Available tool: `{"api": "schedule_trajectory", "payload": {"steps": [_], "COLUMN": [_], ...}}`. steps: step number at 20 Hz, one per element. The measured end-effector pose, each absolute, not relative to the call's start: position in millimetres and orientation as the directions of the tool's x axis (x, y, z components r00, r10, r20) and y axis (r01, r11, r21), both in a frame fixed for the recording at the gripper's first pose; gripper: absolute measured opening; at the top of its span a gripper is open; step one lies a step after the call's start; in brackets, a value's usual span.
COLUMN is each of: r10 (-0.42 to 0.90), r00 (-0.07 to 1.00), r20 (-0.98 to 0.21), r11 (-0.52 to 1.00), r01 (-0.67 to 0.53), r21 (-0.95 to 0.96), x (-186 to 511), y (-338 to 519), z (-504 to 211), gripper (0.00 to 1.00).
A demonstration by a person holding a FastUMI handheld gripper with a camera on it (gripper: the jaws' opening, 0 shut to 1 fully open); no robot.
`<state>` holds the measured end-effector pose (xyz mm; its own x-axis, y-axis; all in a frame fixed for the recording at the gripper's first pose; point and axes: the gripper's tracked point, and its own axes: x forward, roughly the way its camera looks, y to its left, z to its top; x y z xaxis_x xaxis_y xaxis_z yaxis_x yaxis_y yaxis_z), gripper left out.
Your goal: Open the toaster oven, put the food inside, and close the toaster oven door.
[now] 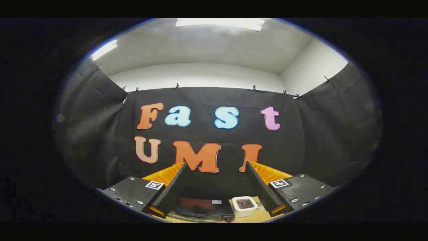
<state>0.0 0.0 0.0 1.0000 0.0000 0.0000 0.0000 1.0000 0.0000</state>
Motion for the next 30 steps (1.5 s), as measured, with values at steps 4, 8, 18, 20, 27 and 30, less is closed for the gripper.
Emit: {"api": "schedule_trajectory", "payload": {"steps": [4, 8, 18, 20, 27, 30], "r10": [-0.011, -0.029, -0.015, -0.008, 0.001, -0.004], "r00": [1.0, 0.999, 0.999, 0.999, 1.0, 1.0], "r20": [0.009, 0.036, 0.038, 0.033, 0.03, 0.01], "r11": [1.0, 1.0, 1.0, 1.0, 1.0, 1.0], "r01": [0.011, 0.029, 0.015, 0.009, 0.0, 0.005], "r21": [0.007, -0.002, -0.016, -0.018, -0.014, -0.019], "x": [-0.1, 0.2, -6.1, -7.2, -10.1, -9.1], "y": [-0.4, -6.8, -3.0, -0.5, 0.8, -1.5], "z": [8.9, 20.5, 24.3, 22.1, 21.4, 16.0], "gripper": [0.99, 0.99, 0.99, 0.99, 0.99, 0.99]}}
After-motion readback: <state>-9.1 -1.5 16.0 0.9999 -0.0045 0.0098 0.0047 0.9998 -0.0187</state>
